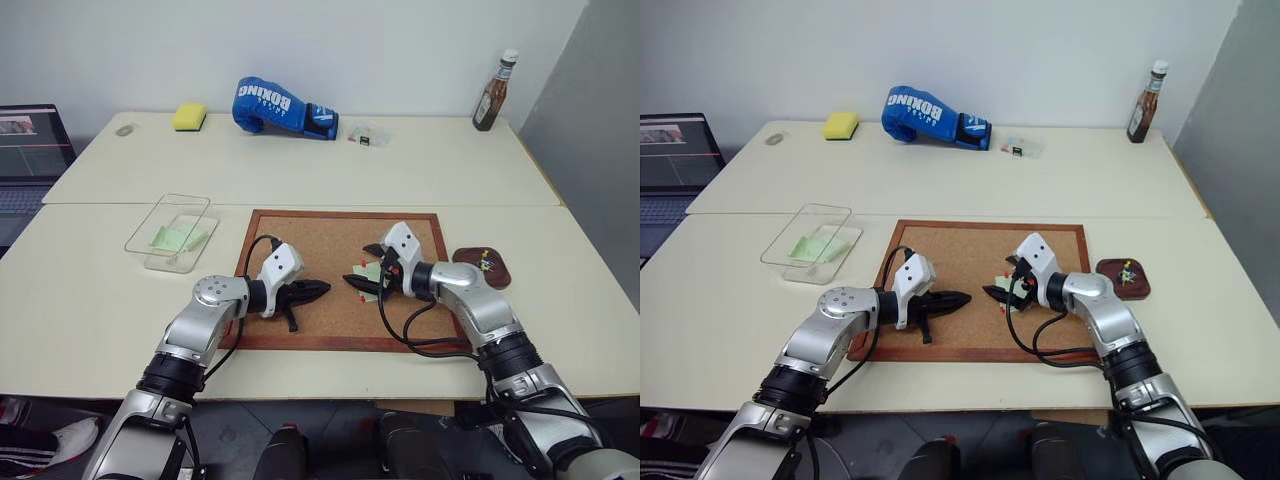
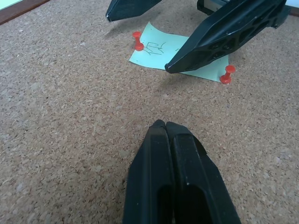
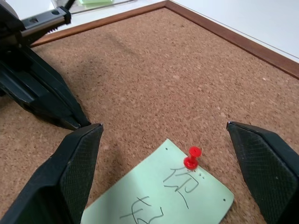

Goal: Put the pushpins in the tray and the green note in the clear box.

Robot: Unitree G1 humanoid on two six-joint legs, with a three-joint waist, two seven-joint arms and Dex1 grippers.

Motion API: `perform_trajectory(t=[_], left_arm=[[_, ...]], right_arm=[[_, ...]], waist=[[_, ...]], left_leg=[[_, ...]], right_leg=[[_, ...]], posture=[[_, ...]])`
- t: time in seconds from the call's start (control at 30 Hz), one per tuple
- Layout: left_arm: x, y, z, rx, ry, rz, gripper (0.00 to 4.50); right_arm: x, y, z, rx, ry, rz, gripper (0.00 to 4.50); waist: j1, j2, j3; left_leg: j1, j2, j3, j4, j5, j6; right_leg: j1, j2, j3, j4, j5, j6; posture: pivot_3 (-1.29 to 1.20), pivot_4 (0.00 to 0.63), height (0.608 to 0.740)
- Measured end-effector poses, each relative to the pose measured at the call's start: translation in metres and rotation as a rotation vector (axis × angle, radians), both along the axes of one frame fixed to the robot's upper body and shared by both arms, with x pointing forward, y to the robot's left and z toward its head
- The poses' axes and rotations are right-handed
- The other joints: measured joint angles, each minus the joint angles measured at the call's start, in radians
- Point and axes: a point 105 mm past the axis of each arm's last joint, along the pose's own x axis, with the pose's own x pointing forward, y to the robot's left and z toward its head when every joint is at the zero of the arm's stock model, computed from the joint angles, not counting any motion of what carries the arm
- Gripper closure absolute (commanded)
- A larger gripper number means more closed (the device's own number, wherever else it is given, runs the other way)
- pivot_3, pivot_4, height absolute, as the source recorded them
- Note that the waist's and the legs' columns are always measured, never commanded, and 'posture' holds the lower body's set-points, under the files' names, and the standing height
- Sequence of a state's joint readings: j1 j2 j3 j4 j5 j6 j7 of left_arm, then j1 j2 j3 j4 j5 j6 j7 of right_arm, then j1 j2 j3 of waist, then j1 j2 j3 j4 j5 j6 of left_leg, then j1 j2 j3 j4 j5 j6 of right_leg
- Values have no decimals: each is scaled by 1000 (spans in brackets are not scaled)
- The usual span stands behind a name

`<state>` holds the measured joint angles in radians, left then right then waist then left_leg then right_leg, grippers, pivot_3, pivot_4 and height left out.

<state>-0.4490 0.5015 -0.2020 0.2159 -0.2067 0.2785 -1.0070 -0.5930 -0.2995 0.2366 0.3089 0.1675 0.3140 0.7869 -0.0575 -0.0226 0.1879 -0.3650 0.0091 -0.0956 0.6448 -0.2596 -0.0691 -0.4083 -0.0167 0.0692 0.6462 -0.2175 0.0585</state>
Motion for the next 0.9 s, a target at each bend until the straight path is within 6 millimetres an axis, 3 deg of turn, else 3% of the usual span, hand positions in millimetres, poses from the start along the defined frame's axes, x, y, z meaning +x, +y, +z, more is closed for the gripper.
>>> perform_trajectory(t=[0.63,0.9], left_arm=[[-1,3,0,20,-9,-4,4500],[-1,3,0,26,-11,-5,4500]], right_arm=[[10,1,-3,-8,-9,-24,4398],[11,1,-3,-11,-14,-27,4474]], waist=[[-1,0,0],[-2,0,0]], left_leg=[[0,0,0,-1,0,0],[0,0,0,-1,0,0]], right_leg=[[0,0,0,0,0,0],[0,0,0,0,0,0]], posture=[[0,150,740],[0,150,740]])
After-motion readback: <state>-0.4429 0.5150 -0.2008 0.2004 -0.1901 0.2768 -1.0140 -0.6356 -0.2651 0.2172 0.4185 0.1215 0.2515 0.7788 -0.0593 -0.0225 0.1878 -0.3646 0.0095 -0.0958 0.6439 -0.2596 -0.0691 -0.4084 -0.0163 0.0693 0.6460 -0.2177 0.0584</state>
